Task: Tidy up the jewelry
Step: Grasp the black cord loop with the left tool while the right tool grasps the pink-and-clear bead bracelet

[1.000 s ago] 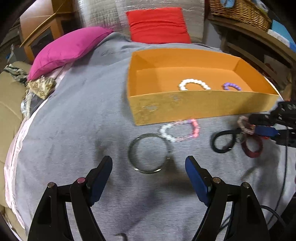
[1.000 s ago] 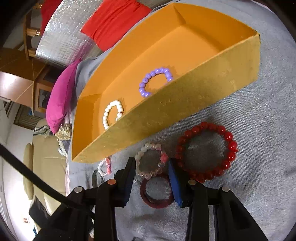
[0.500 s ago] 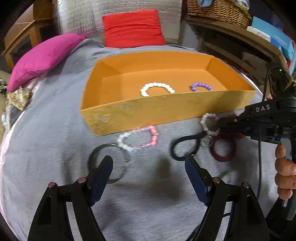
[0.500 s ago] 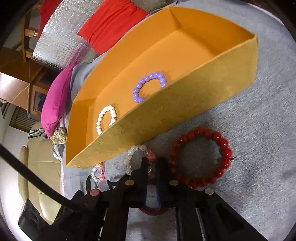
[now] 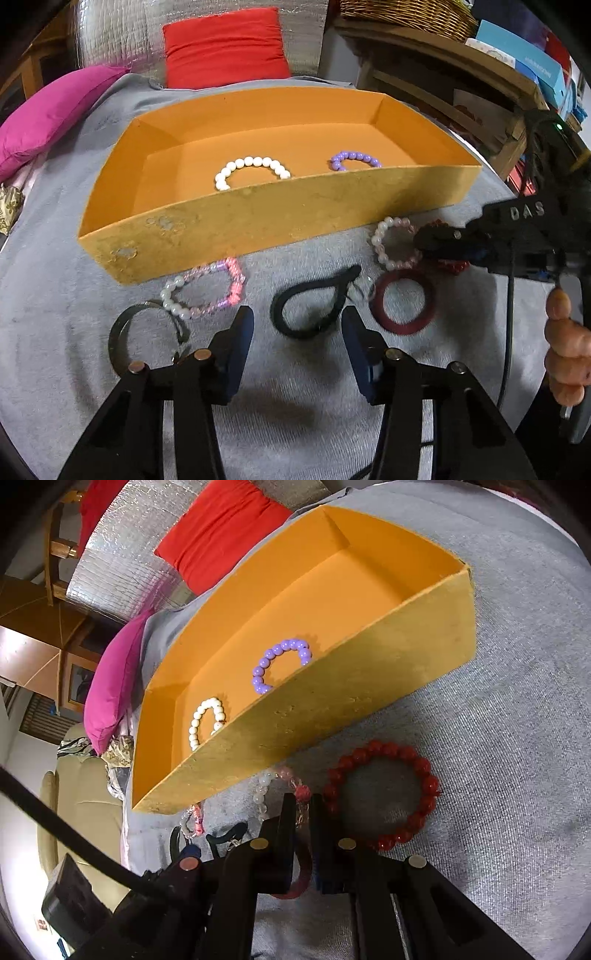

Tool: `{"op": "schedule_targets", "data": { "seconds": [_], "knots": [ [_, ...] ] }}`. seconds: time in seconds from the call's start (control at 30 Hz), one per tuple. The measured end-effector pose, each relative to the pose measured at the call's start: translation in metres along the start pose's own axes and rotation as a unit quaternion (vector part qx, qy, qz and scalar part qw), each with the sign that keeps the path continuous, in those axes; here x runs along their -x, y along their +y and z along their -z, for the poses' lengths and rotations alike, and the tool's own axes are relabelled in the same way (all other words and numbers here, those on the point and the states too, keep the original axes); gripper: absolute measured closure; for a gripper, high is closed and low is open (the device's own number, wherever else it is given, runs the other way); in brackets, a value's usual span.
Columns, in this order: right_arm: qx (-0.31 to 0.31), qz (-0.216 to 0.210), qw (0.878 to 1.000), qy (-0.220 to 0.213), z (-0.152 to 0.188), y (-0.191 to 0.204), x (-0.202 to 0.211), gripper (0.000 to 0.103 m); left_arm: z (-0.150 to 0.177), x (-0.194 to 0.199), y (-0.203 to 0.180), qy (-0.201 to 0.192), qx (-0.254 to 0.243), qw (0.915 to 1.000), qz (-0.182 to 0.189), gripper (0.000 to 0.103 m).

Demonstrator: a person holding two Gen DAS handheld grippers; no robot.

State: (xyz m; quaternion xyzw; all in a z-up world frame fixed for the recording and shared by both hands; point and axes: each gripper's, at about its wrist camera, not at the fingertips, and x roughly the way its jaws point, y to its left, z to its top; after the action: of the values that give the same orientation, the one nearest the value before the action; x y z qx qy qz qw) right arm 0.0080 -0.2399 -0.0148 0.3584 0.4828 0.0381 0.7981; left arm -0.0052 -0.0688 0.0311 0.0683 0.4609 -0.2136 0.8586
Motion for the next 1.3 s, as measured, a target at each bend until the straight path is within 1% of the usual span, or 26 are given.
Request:
{"op": "schedule_targets", "data": {
  "seconds": [0.1,0.2,0.3,0.4,0.57,0.6,0.63,0.67,0.73,0.8,0.9,0.97,1.03,1.23,1.3],
  "knots": [
    [0.0,0.0,1.0,0.002,0.0,-0.001,0.0,0.095,-0.005,-0.003,0.001,-0.005,0.004,0.9999,0.013,0.052],
    [-0.001,-0.001,1.0,0.003,0.001,-0.002,0.001,0.095,-0.008,-0.009,-0.003,0.002,0.004,0.9994,0.034,0.052],
    [-0.001,-0.002,1.0,0.005,0.001,-0.002,0.002,0.095,-0.01,-0.012,-0.006,0.004,0.004,0.9993,0.037,0.052],
    [-0.003,-0.003,1.0,0.004,0.001,-0.004,0.002,0.095,-0.012,-0.015,-0.011,0.0,-0.006,0.9993,0.036,0.052],
    [-0.001,-0.004,1.0,0.001,0.001,-0.003,0.003,0.095,-0.011,-0.017,-0.019,0.002,-0.017,0.9986,0.049,0.052],
    [-0.001,-0.004,1.0,0.002,0.001,-0.002,0.003,0.095,-0.011,-0.017,-0.019,0.003,-0.018,0.9982,0.058,0.055],
    [-0.001,-0.005,1.0,0.002,0.001,-0.002,0.003,0.095,-0.01,-0.018,-0.02,0.008,-0.017,0.9972,0.072,0.064],
    [-0.001,-0.005,1.0,0.001,0.001,-0.002,0.004,0.095,-0.009,-0.019,-0.02,0.016,-0.015,0.9964,0.082,0.068],
    [-0.001,-0.007,1.0,0.0,0.001,-0.001,0.004,0.095,-0.005,-0.02,-0.02,0.021,-0.013,0.9957,0.09,0.079],
    [-0.002,-0.009,1.0,0.001,0.001,-0.002,0.005,0.095,-0.004,-0.019,-0.021,0.021,-0.02,0.995,0.095,0.085],
    [-0.004,-0.01,1.0,0.001,0.002,0.0,0.003,0.095,-0.002,-0.017,-0.017,0.025,-0.007,0.9937,0.109,0.091],
    [-0.004,-0.01,1.0,0.002,0.002,0.002,0.002,0.095,0.0,-0.016,-0.013,0.025,-0.001,0.9931,0.114,0.092],
    [-0.004,-0.011,1.0,0.005,0.003,0.004,-0.001,0.091,0.002,-0.015,-0.013,0.025,0.0,0.9932,0.114,0.092],
    [-0.01,0.0,1.0,0.006,0.003,0.007,-0.009,0.091,0.005,-0.011,-0.01,0.024,0.0,0.9936,0.111,0.092],
    [-0.013,0.003,1.0,0.006,0.001,0.007,-0.012,0.089,0.008,-0.008,-0.006,0.022,0.002,0.9936,0.11,0.092]
  ]
}}
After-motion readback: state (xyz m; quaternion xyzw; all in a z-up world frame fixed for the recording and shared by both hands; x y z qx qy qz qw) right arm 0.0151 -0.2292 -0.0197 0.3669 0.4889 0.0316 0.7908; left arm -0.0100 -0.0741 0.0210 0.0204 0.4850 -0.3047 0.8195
